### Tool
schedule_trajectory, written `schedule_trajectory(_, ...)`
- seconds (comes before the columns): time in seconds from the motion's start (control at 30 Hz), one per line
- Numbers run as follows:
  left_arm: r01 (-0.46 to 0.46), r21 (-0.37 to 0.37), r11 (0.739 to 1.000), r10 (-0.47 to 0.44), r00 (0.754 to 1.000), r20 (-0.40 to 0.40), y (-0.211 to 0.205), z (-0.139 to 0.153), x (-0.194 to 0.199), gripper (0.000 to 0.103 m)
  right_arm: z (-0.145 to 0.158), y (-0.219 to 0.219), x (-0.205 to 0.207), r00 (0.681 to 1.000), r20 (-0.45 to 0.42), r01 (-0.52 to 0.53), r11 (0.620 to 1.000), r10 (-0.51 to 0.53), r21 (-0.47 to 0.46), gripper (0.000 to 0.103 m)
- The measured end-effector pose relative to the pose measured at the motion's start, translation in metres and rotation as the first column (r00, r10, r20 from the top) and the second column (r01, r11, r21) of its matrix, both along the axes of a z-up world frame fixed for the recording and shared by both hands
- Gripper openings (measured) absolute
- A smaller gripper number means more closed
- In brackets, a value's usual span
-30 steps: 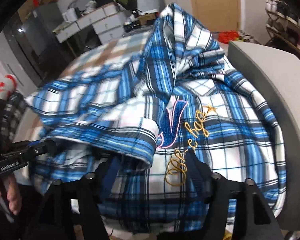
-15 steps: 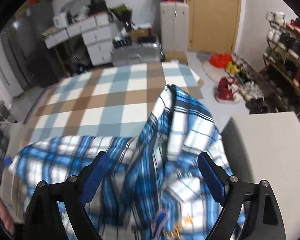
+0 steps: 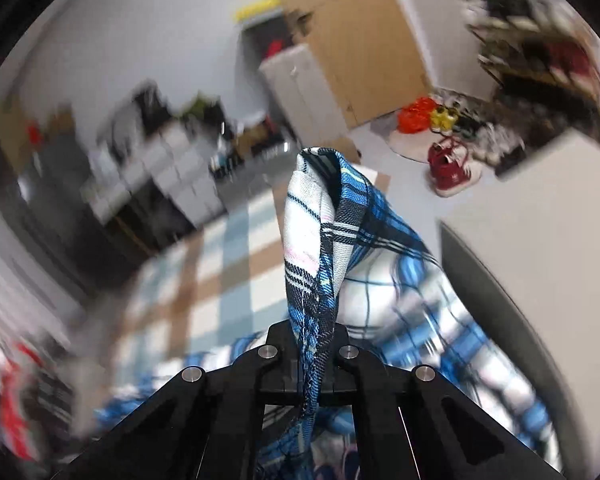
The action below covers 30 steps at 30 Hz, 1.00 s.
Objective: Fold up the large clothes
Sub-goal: 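Lower the folded shirt onto the bed and open both grippers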
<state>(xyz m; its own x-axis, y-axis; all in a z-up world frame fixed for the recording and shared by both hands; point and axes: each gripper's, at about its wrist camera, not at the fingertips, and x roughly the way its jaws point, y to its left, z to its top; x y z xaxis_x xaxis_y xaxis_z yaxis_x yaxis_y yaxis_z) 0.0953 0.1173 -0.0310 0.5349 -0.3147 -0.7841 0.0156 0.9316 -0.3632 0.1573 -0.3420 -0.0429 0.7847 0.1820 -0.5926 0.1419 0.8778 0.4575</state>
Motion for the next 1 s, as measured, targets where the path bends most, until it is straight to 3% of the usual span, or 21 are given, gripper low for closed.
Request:
schedule_trajectory(0.1, -0.01, -0.007, 1.0, 0.01, 1.0, -0.018, 0.003, -0.004, 0.0, 0.091, -0.03, -0.034, -0.037, 0.998, -0.026, 0.065, 0.986, -0.061, 0.151, 0.002)
schedule_trajectory(0.23, -0.01, 0.012, 1.0, 0.011, 0.999, -0.033, 0.003, -0.008, -0.002, 0.091, -0.083, -0.049, -0.051, 0.985, -0.16, 0.092, 0.98, -0.064, 0.177, 0.004)
schedule_trajectory(0.37, 0.001, 0.033, 0.999, 0.0, 1.0, -0.022, 0.005, -0.005, -0.006, 0.091, -0.114, -0.064, -0.049, 0.959, -0.281, 0.127, 0.952, -0.046, 0.279, 0.018)
schedule_trajectory(0.4, -0.003, 0.03, 1.0, 0.004, 1.0, -0.015, 0.008, -0.003, -0.008, 0.091, -0.113, -0.068, -0.049, 0.952, -0.302, 0.141, 0.952, -0.055, 0.271, 0.027)
schedule_trajectory(0.5, -0.018, -0.014, 1.0, 0.018, 1.0, 0.006, 0.021, 0.007, -0.015, 0.091, -0.096, -0.074, -0.06, 0.947, -0.306, 0.154, 0.972, -0.094, 0.179, 0.054)
schedule_trajectory(0.67, 0.005, -0.081, 0.997, 0.003, 0.995, 0.095, 0.032, 0.031, -0.02, 0.091, -0.044, -0.073, -0.091, 0.964, -0.196, 0.179, 0.983, -0.181, -0.024, 0.064)
schedule_trajectory(0.73, 0.053, -0.108, 0.993, -0.043, 0.994, 0.096, 0.026, 0.041, -0.009, 0.091, -0.021, -0.062, -0.089, 0.975, -0.138, 0.158, 0.981, -0.173, -0.112, 0.08)
schedule_trajectory(0.83, 0.168, -0.162, 0.972, -0.165, 0.986, 0.031, 0.001, 0.041, 0.014, 0.091, -0.004, -0.021, -0.063, 0.991, -0.129, 0.001, 0.971, -0.033, -0.239, 0.084)
schedule_trajectory(0.9, 0.235, -0.128, 0.963, -0.244, 0.968, -0.055, -0.025, 0.028, 0.031, 0.091, -0.005, 0.009, -0.038, 0.98, -0.183, -0.138, 0.942, 0.085, -0.306, 0.091)
schedule_trajectory(0.93, 0.268, -0.114, 0.957, -0.28, 0.953, -0.117, -0.038, 0.015, 0.041, 0.091, -0.01, 0.031, -0.021, 0.96, -0.231, -0.235, 0.907, 0.159, -0.35, 0.091)
schedule_trajectory(1.0, 0.267, -0.028, 0.963, -0.265, 0.932, -0.249, -0.055, -0.014, 0.057, 0.091, -0.031, 0.063, 0.012, 0.911, -0.349, -0.358, 0.84, 0.218, -0.409, 0.091)
